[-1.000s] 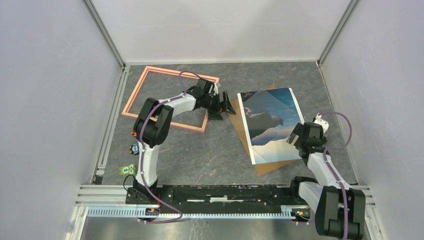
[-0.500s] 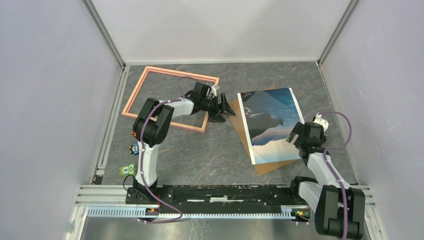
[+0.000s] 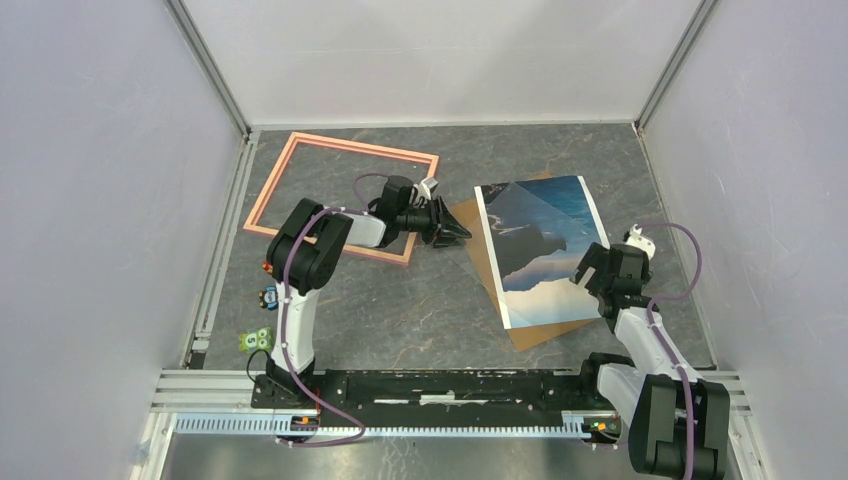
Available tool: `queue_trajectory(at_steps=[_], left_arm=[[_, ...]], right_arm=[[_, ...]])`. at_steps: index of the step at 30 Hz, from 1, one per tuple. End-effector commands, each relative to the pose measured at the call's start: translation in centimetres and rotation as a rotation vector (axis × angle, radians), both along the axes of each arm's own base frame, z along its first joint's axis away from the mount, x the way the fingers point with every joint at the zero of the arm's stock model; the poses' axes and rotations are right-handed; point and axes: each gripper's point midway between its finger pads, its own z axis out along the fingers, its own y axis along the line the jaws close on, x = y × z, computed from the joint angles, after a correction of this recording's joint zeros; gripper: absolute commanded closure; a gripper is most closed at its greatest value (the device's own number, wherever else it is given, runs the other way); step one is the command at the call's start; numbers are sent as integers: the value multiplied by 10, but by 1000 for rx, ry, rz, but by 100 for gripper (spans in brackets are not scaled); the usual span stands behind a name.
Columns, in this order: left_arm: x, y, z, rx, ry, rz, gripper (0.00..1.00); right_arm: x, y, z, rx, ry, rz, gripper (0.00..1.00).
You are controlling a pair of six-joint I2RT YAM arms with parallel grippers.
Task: Put the photo into the frame
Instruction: Move the photo frame item to the center of the board.
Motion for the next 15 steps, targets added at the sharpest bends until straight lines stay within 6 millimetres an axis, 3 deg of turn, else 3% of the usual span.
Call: queue_trajectory(at_steps=[1,10,15], left_arm=[[-3,-7,22,-69,-19,-14,61],[-3,-4,8,57,-50,-2,81],[0,7,19,126,-102,21,95]], right_arm=[[-18,13,-18,57,77,34,2],[-15,14,-14,47,68,67,2],[-7,29,-8,69,36,190,2]])
